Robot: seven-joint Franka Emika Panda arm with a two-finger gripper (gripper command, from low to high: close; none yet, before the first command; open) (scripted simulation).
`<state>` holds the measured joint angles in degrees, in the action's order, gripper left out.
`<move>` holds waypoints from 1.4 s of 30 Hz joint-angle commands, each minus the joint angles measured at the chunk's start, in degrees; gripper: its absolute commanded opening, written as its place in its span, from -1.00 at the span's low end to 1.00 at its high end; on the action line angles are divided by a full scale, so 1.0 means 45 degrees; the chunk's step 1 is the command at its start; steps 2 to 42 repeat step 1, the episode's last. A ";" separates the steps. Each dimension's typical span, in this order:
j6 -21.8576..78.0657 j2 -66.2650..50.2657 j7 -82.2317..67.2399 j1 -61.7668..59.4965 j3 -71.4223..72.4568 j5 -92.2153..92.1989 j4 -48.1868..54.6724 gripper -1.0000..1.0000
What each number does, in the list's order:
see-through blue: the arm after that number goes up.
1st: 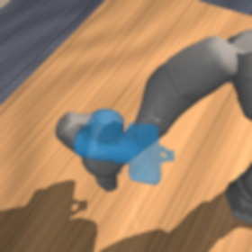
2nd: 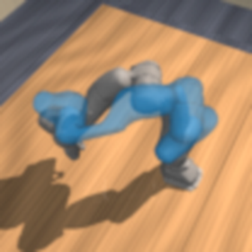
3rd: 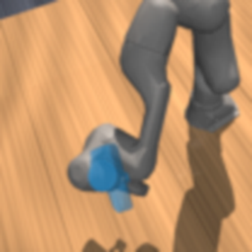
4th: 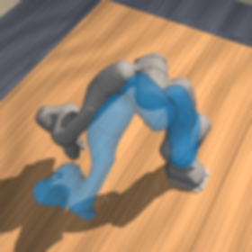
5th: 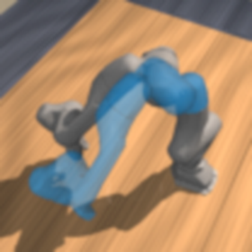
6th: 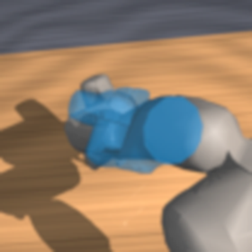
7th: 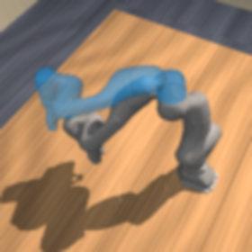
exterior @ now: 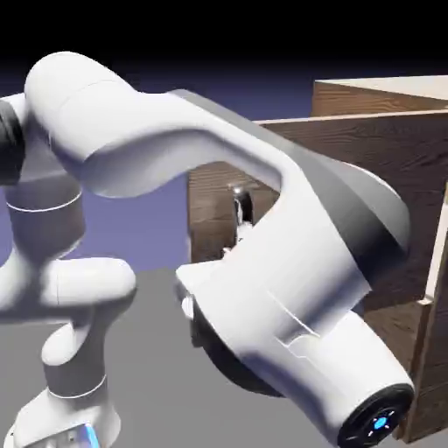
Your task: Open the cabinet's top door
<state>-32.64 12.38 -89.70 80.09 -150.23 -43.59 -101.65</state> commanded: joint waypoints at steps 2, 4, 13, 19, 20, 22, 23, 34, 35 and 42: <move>-0.0009 0.0001 0.0009 -0.0008 -0.0001 -0.0012 0.0000 1.00; -0.0009 0.0001 0.0009 -0.0008 -0.0001 -0.0012 0.0000 1.00; -0.0009 0.0001 0.0009 -0.0008 -0.0001 -0.0012 0.0000 1.00; -0.0009 0.0001 0.0009 -0.0008 -0.0001 -0.0012 0.0000 1.00; -0.0009 0.0001 0.0009 -0.0008 -0.0001 -0.0012 0.0000 1.00; -0.0009 0.0001 0.0009 -0.0008 -0.0001 -0.0012 0.0000 1.00; -0.0009 0.0001 0.0009 -0.0008 -0.0001 -0.0012 0.0000 1.00; -0.0009 0.0001 0.0009 -0.0008 -0.0001 -0.0012 0.0000 1.00; -0.0009 0.0001 0.0009 -0.0008 -0.0001 -0.0012 0.0000 1.00; -0.0009 0.0001 0.0009 -0.0008 -0.0001 -0.0012 0.0000 1.00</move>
